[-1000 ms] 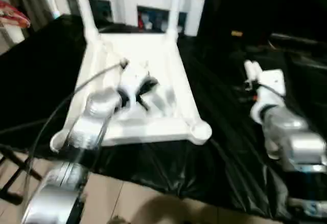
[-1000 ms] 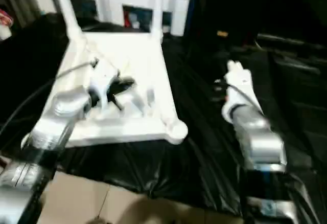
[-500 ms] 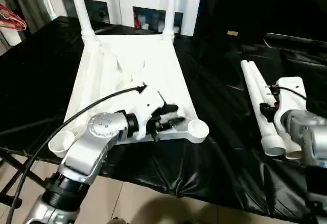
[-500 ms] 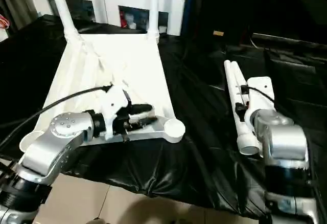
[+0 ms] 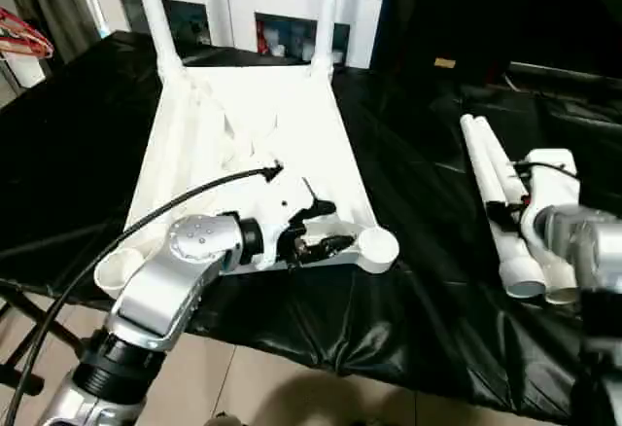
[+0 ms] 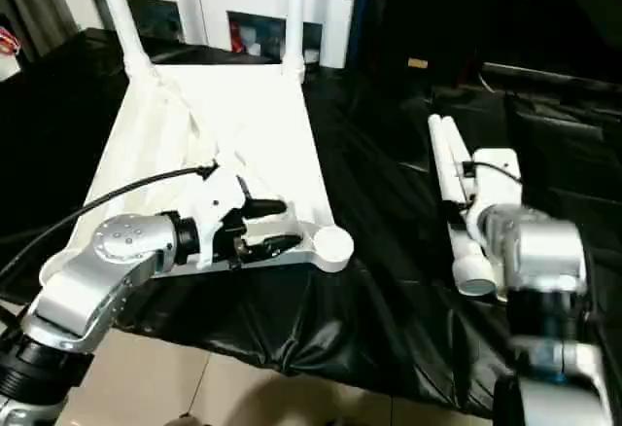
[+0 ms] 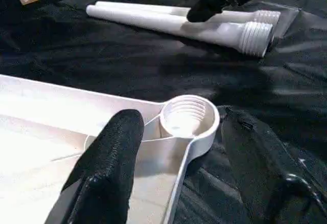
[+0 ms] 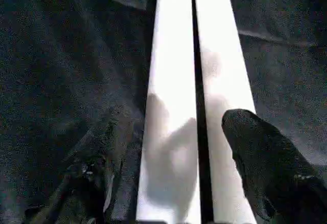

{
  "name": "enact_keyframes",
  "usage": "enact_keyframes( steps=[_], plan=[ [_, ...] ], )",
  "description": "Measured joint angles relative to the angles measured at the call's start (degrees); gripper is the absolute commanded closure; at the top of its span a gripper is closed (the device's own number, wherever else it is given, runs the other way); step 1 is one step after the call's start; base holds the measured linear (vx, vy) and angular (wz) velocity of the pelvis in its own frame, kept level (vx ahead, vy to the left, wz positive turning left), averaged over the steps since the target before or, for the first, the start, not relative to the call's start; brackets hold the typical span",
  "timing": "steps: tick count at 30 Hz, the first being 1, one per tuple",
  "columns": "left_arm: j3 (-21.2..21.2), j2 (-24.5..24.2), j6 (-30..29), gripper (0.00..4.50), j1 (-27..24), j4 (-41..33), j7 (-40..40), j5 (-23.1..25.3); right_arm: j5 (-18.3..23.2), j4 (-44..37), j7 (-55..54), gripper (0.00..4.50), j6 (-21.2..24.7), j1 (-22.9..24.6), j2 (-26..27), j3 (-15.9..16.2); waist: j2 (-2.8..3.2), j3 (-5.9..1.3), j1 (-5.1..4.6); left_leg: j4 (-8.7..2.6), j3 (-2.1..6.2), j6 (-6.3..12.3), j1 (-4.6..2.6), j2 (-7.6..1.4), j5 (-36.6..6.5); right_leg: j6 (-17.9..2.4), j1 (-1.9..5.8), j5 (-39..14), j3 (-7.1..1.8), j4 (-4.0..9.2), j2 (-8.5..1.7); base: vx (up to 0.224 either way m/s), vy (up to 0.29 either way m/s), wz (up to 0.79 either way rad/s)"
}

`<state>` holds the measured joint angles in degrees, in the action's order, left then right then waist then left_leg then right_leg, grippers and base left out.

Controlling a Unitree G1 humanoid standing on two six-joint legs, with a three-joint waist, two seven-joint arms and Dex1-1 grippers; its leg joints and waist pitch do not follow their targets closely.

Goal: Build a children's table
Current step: Pick table leg

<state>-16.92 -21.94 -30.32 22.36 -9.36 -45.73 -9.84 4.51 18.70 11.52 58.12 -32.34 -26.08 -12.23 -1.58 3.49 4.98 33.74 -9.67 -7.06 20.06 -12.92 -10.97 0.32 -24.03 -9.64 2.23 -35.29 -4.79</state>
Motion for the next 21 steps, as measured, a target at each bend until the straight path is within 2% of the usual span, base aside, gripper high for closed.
enact_keyframes(
  steps=[11,20,21],
  plan=[
    [-0.9,-0.7,-1.2,1.63,0.0,-0.9,-0.7,-0.1,2.6,9.1,3.9,1.30,0.4,-2.5,-0.3,-0.9,-0.02,0.00,0.01,0.17,0.00,0.01,0.01,0.00,0.0,0.0,-0.01,0.0,0.00,-0.17,-0.03,0.000,0.000,0.00],
    [-0.9,-1.3,-1.4,1.63,0.0,-1.0,-1.0,-0.5,5.1,12.1,9.5,1.30,3.0,-3.4,-0.6,0.5,-0.13,0.03,0.03,0.20,0.00,0.01,0.00,0.00,0.0,0.0,-0.03,0.0,0.03,-0.31,-0.07,0.000,0.000,0.00],
    [-0.9,-1.4,-1.4,1.61,0.0,-1.0,-1.0,-0.4,5.1,13.0,10.3,1.46,3.0,-3.7,-0.7,1.0,-0.18,0.03,0.03,0.21,0.00,0.01,0.00,0.00,0.0,0.0,-0.03,0.0,0.03,-0.33,-0.08,0.000,0.000,0.00]
  ],
)
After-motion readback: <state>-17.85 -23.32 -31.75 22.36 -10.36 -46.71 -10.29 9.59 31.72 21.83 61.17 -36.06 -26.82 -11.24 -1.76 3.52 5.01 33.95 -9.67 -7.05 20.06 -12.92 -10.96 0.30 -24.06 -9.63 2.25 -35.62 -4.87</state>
